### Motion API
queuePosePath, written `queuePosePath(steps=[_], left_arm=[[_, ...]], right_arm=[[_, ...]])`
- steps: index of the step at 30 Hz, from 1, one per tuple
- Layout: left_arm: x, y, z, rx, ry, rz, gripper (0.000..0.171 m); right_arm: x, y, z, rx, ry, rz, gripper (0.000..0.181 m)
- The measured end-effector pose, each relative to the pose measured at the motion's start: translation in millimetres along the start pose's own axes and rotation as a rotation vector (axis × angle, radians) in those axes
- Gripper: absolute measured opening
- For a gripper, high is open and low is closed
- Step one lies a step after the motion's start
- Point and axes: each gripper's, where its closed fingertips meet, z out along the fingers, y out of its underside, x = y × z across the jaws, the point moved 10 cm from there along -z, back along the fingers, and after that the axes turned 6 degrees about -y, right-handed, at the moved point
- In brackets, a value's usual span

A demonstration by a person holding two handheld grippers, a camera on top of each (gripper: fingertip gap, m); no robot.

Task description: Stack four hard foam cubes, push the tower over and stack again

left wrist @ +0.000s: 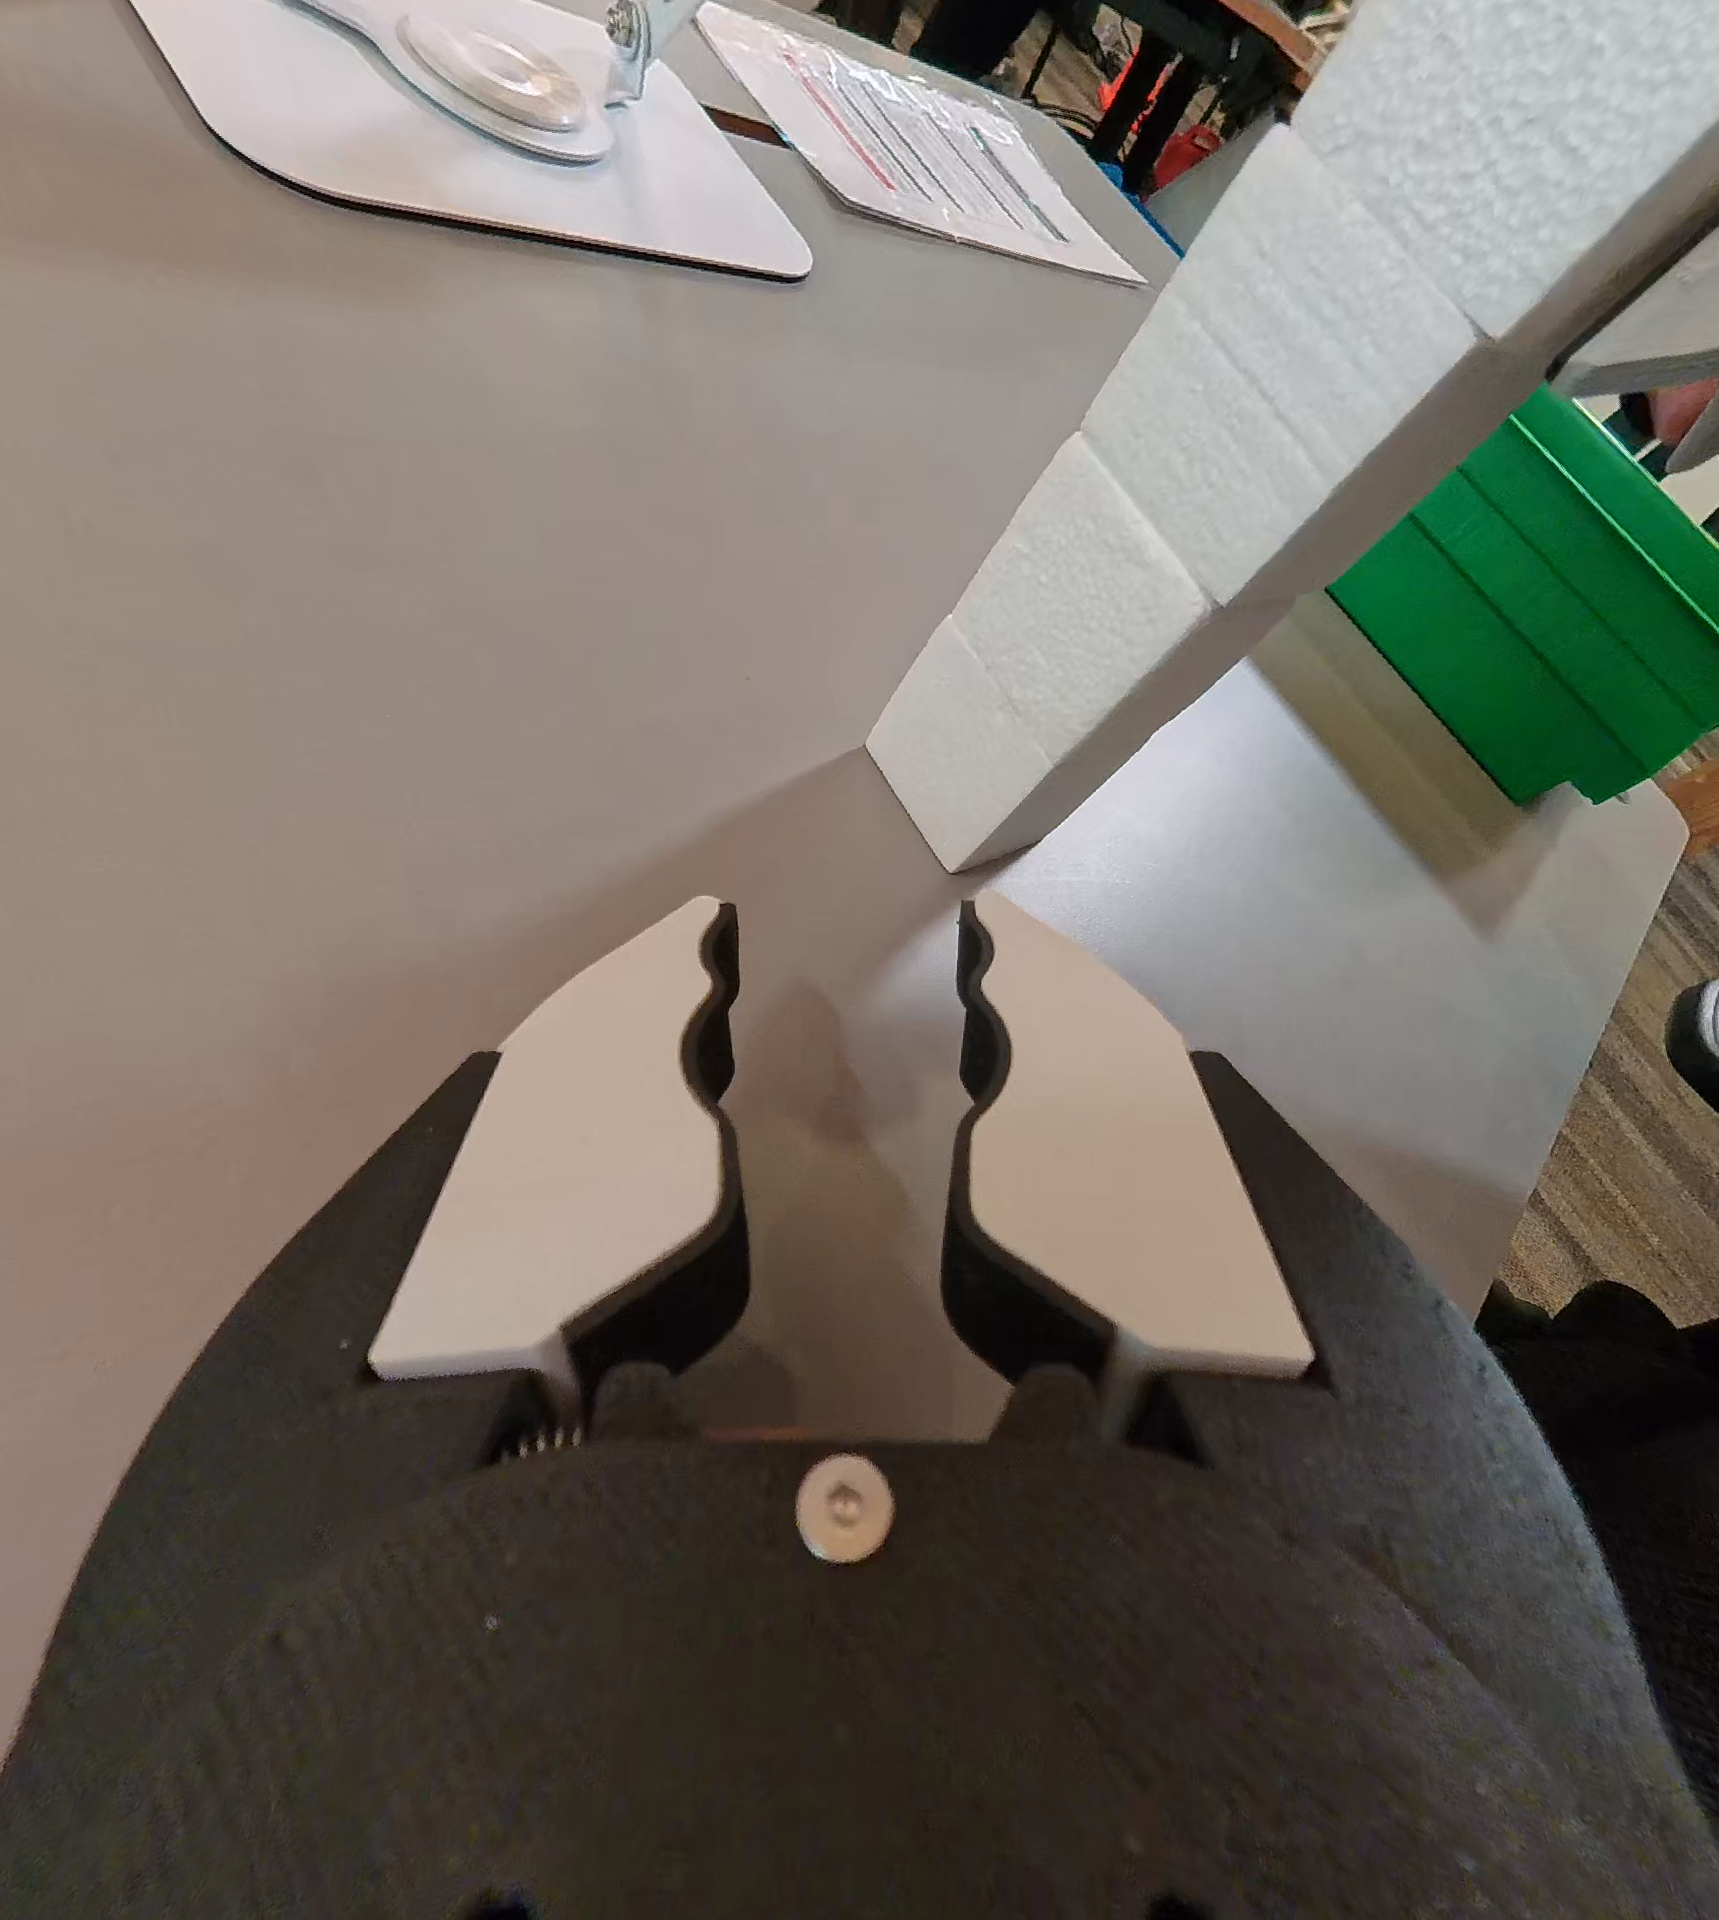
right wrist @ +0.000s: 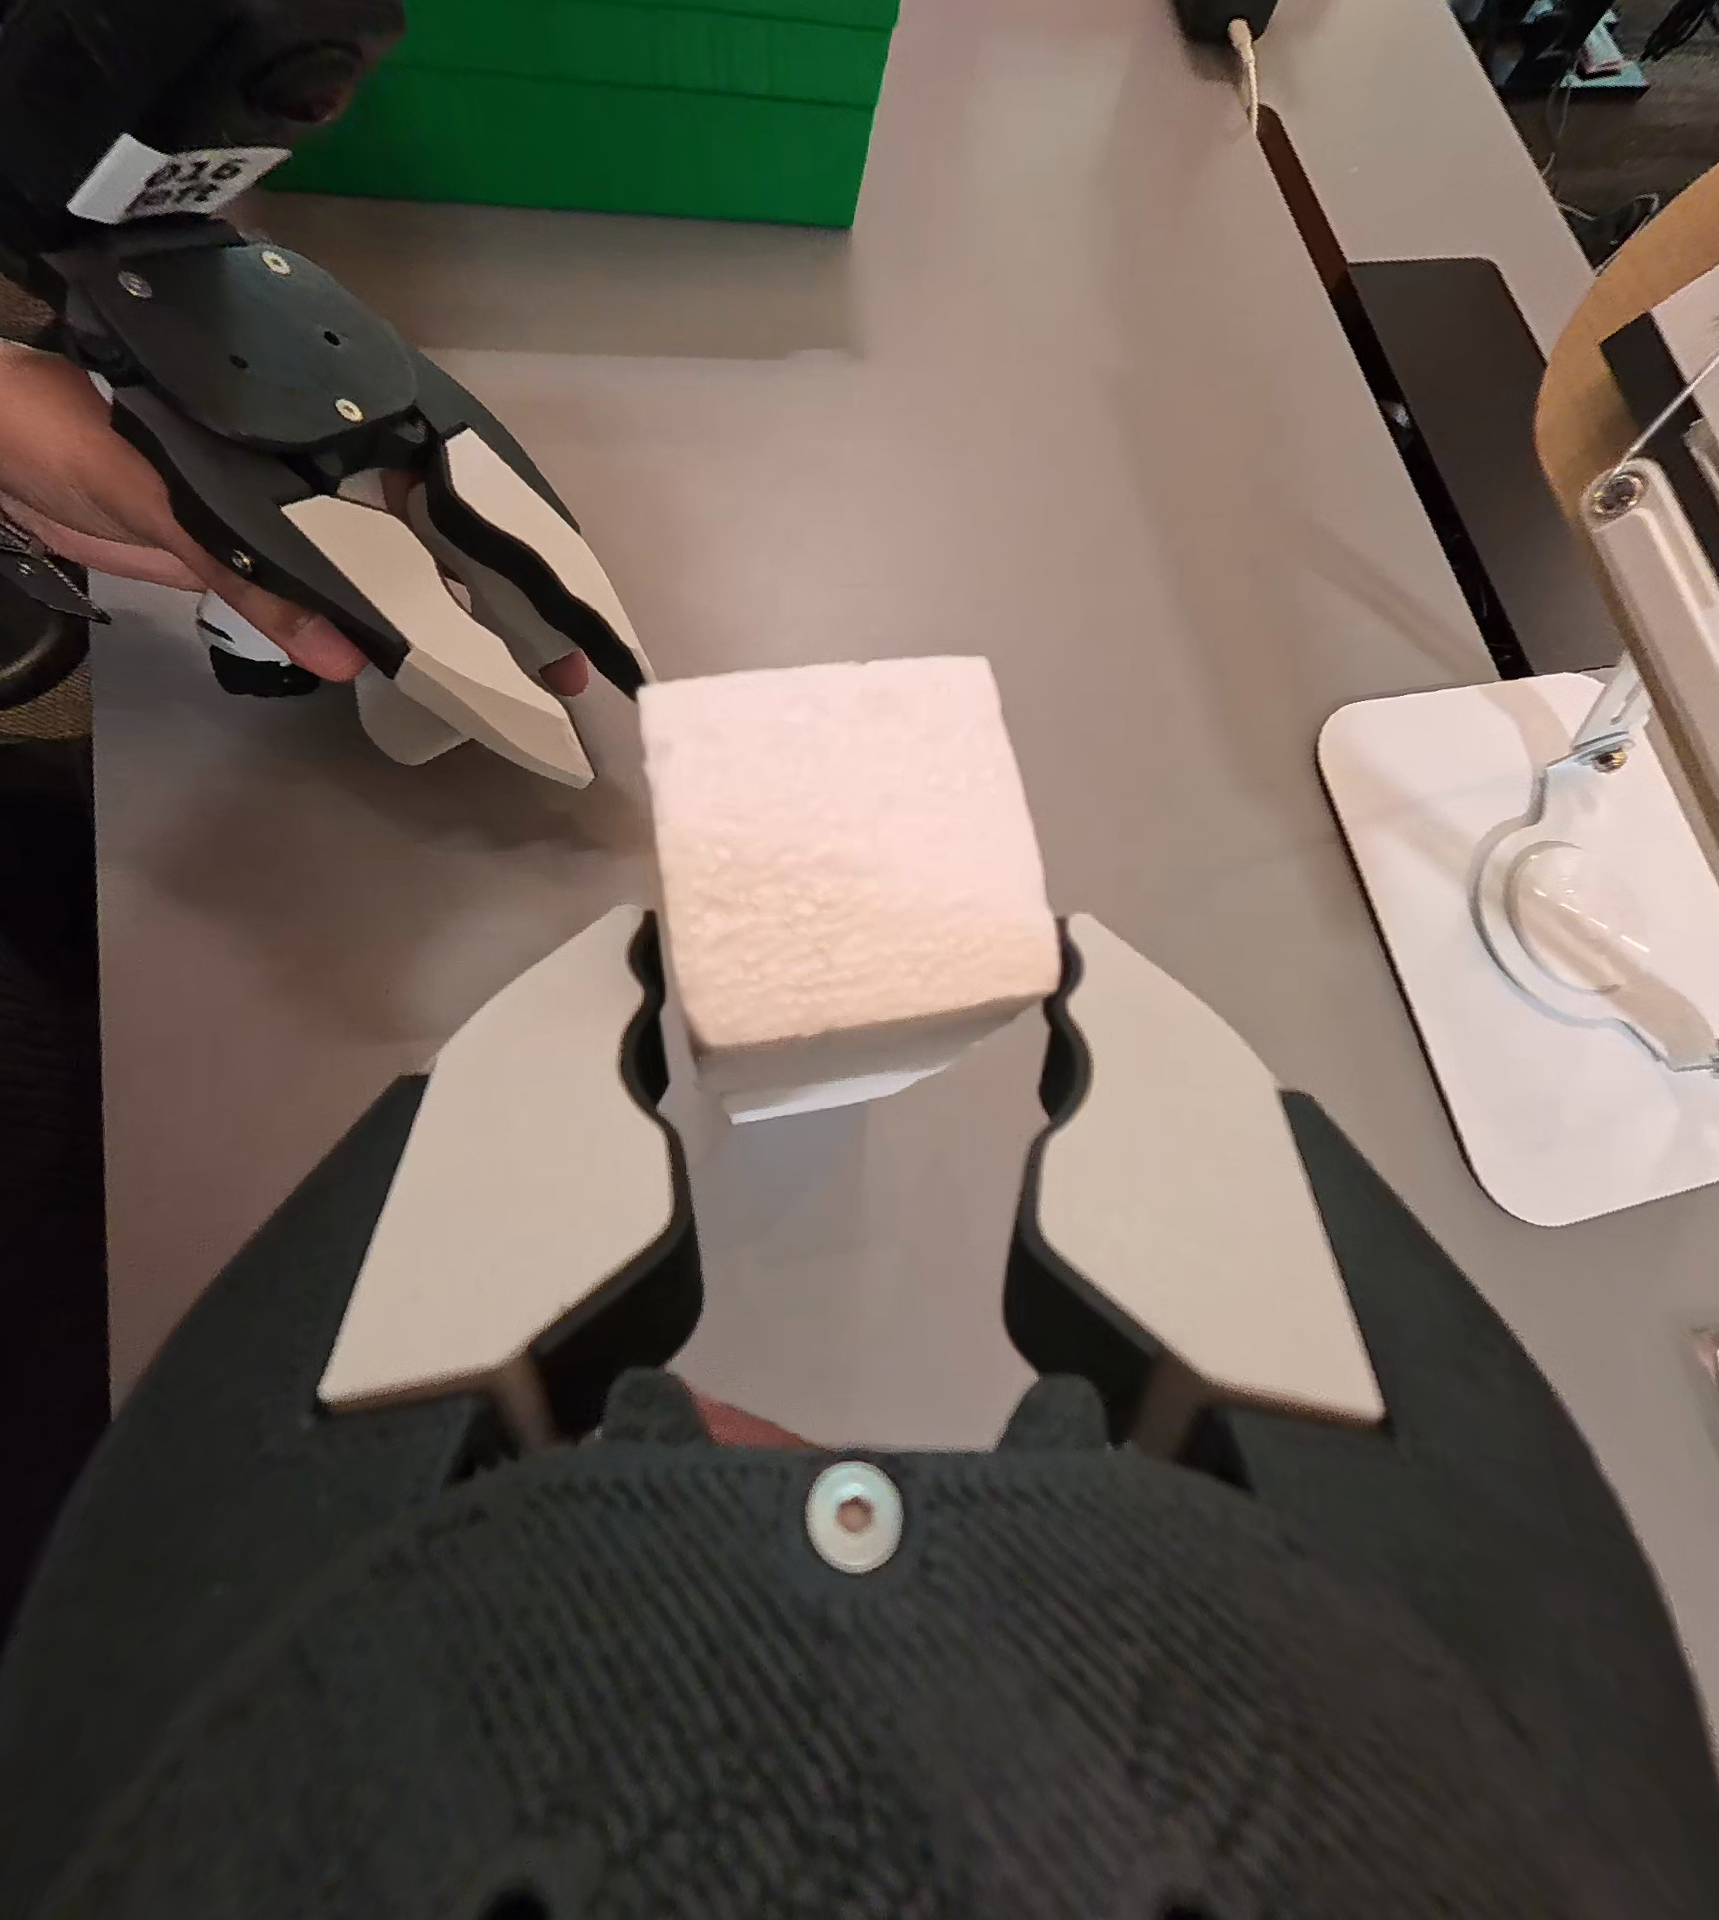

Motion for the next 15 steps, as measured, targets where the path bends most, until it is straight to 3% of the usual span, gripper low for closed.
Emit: queuePosePath(steps=[8,15], left_arm=[[0,0,0,-0.007,0.001,0.0,0.041],[0,1,1,-0.009,0.002,0.001,0.041]], right_arm=[[1,-2,-3,0.016,0.019,0.002,0.082],[-2,-6,-29,0.079,0.028,0.003,0.083]])
